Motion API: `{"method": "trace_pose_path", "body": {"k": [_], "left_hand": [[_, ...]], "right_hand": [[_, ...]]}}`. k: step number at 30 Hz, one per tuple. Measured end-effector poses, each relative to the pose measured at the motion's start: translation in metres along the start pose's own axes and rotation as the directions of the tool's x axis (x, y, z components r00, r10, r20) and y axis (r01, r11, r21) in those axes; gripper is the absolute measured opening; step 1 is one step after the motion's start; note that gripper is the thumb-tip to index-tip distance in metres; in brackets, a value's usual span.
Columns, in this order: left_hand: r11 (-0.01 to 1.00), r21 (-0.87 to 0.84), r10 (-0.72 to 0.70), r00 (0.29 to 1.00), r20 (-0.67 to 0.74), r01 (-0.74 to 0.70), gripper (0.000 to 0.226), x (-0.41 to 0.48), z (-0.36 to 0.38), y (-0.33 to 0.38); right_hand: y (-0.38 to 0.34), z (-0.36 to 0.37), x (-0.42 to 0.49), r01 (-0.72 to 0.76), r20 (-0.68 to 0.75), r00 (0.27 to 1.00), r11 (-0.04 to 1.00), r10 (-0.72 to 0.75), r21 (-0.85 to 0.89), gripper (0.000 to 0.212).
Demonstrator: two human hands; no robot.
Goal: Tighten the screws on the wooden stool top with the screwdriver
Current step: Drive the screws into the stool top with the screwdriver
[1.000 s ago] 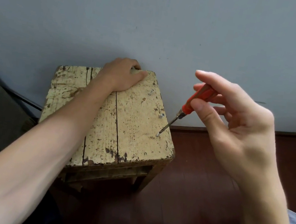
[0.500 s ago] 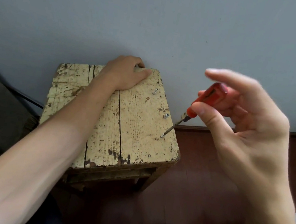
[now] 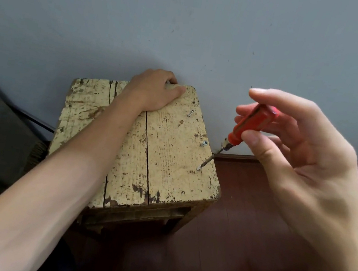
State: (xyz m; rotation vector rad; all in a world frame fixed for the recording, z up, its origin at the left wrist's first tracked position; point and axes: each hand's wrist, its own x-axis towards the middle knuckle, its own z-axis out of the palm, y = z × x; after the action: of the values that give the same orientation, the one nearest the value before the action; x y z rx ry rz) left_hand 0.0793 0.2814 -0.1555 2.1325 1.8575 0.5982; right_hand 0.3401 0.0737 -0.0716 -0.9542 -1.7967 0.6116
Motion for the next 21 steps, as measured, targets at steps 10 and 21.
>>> {"method": "trace_pose_path", "body": {"k": [10,21], "left_hand": [[1.0,-0.003,-0.001,1.0,0.017,0.001,0.053,-0.002,-0.002,0.001],[1.0,-0.006,-0.008,1.0,0.027,0.009,0.052,0.0,-0.001,0.0]], "right_hand": [[0.001,0.002,0.002,0.019,-0.074,0.997,0.998,-0.023,-0.052,0.042],[-0.002,-0.002,-0.001,-0.001,-0.037,0.999,1.0,0.0,-0.024,0.049]]}}
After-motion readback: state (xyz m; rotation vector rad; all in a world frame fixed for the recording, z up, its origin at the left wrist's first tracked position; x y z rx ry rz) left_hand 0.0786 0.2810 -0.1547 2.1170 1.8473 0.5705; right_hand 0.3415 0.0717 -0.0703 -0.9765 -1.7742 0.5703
